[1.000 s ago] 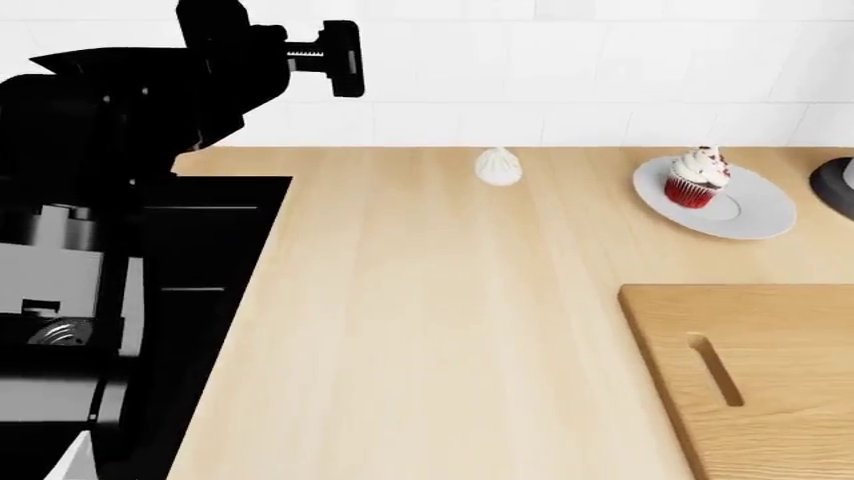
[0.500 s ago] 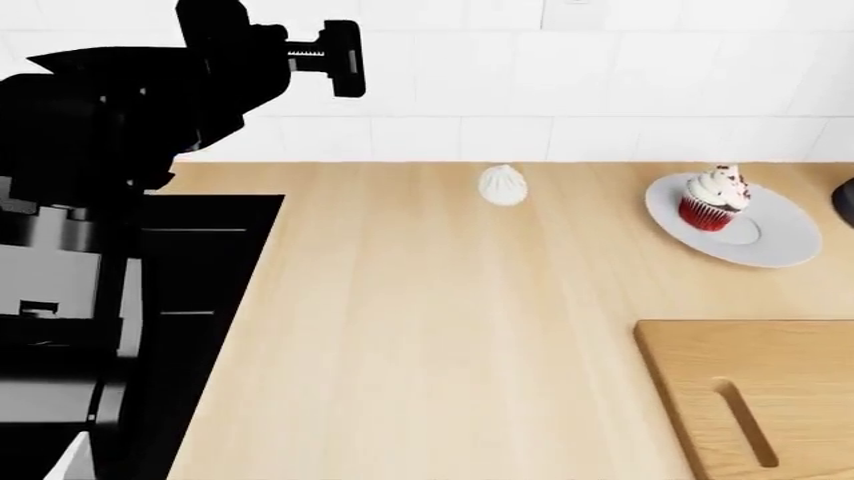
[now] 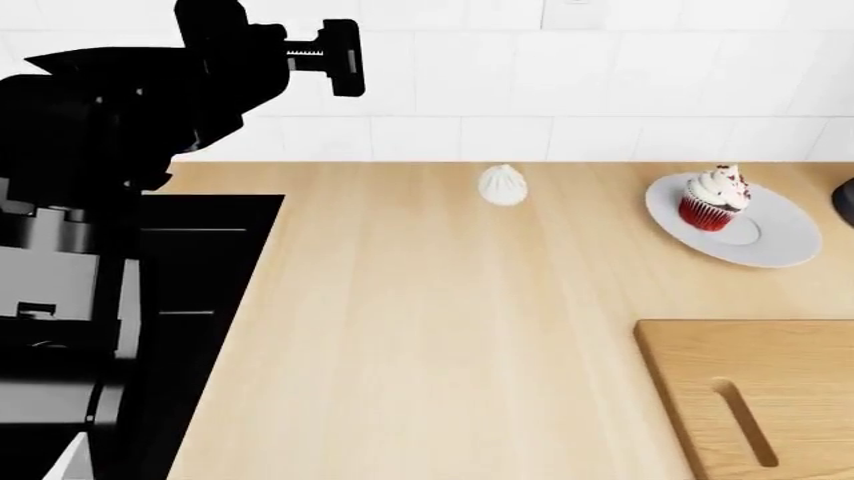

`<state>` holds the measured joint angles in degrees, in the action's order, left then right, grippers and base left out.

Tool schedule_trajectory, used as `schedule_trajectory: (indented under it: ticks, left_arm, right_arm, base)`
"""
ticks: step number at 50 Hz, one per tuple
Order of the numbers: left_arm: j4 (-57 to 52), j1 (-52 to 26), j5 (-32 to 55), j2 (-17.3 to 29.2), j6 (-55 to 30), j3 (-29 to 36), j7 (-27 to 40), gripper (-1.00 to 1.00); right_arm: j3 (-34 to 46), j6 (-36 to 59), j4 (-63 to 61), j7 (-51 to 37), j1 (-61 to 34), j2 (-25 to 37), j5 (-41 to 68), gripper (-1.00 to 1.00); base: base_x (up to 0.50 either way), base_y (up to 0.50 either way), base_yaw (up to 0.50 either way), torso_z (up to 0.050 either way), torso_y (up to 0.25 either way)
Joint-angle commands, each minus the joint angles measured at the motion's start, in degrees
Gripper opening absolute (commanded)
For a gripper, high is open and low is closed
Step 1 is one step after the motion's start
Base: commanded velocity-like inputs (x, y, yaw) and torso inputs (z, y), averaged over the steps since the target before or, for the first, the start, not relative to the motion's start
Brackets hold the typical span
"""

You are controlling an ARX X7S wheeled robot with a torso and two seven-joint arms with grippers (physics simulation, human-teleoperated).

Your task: From the different types of pastries on the counter, select a croissant and place it on the cutting board. Then retrieve a jar of jam from the cabinet and place it alongside the croissant on the cutting board.

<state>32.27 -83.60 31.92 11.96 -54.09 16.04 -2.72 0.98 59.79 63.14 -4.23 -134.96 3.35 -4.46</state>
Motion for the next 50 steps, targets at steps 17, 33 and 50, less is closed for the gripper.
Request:
schedule_trajectory:
  ticks: [17, 33, 50]
  left_arm:
    - [-0.7, -0.2, 0.7, 0.2, -0.2, 0.2, 0.5, 1.00]
    - [-0.8, -0.2, 1.0, 0.2, -0.2, 0.4, 0.6, 1.00]
    - [-2.2, 0.1, 1.5, 0.4, -0.7, 0.6, 1.1, 1.00]
  right_arm:
    - [-0.1, 0.0, 0.0, 0.7, 0.0, -0.1, 0.2, -1.00]
    - [-0.1, 0.0, 0.0, 0.7, 0.0, -0.1, 0.2, -1.00]
    - [1.0, -1.7, 0.5, 15.7, 0.0, -0.8, -6.8, -1.00]
  base:
    - [0.00, 0.00, 0.00, 0.000, 0.000]
    - [-0.50, 0.04, 0.00, 0.000, 0.001]
    - [-0.50, 0.07, 0.00, 0.000, 0.000]
